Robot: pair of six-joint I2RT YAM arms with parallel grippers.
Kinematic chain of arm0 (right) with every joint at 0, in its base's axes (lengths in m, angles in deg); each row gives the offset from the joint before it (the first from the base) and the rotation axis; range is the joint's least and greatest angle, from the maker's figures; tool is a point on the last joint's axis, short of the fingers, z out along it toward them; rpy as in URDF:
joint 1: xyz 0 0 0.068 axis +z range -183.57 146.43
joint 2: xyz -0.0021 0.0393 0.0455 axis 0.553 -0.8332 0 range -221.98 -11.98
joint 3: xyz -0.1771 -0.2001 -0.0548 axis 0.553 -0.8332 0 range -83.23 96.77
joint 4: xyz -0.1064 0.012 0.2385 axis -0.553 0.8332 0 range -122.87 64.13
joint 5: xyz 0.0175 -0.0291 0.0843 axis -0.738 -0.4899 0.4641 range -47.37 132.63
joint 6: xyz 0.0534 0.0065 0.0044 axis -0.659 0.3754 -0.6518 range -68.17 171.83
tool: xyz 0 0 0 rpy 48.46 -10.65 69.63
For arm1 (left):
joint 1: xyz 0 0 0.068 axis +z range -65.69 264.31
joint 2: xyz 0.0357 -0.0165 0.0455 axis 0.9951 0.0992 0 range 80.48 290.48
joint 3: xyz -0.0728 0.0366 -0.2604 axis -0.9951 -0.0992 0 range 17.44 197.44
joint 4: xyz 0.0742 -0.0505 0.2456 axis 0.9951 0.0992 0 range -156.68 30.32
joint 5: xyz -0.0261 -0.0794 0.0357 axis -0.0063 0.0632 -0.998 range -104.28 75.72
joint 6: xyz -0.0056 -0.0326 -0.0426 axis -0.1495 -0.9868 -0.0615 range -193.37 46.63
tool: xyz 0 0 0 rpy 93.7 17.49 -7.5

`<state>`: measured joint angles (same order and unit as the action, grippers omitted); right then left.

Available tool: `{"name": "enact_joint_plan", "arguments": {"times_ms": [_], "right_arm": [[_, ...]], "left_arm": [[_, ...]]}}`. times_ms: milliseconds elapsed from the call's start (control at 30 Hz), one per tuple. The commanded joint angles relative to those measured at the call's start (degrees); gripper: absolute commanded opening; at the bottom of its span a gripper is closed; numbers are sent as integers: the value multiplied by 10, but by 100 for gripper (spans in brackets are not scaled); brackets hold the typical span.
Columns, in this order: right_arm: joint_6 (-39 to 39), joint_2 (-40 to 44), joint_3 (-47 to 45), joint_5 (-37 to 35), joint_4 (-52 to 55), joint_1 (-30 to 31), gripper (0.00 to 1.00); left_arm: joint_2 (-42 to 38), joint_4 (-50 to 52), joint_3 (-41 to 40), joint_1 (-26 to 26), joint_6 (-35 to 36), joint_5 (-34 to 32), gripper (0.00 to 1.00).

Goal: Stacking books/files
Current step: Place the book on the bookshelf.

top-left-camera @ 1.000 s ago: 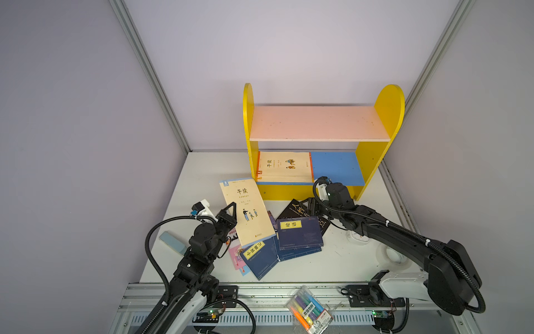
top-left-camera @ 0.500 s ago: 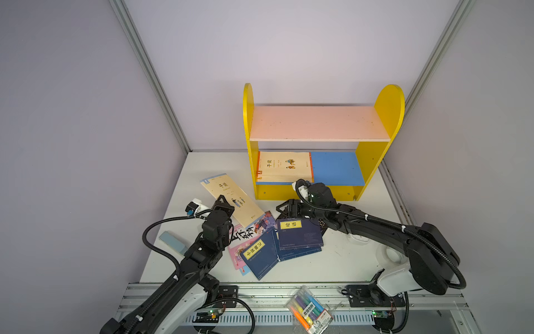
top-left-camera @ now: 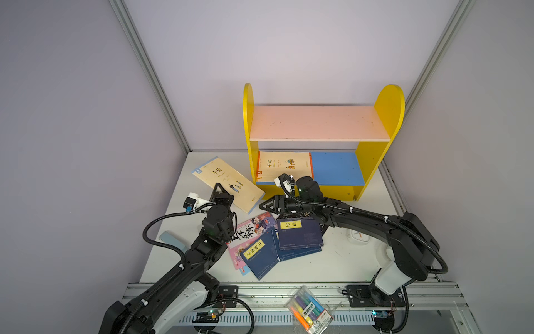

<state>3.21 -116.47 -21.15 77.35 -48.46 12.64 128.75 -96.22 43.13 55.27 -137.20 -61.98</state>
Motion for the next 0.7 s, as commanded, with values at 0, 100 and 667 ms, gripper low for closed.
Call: {"name": "enact_joint_plan", "arguments": {"times_ms": [0, 100, 667], "right_arm": [[-3, -20, 22, 18, -12, 6, 67], [-9, -29, 38, 19, -18, 11, 67], [-29, -57, 96, -24, -15, 18, 54]], "left_arm": [[4, -58, 0, -1, 13, -11, 0], [9, -64, 0, -1, 11, -10, 0], [38, -89, -11, -6, -11, -6, 0]]}}
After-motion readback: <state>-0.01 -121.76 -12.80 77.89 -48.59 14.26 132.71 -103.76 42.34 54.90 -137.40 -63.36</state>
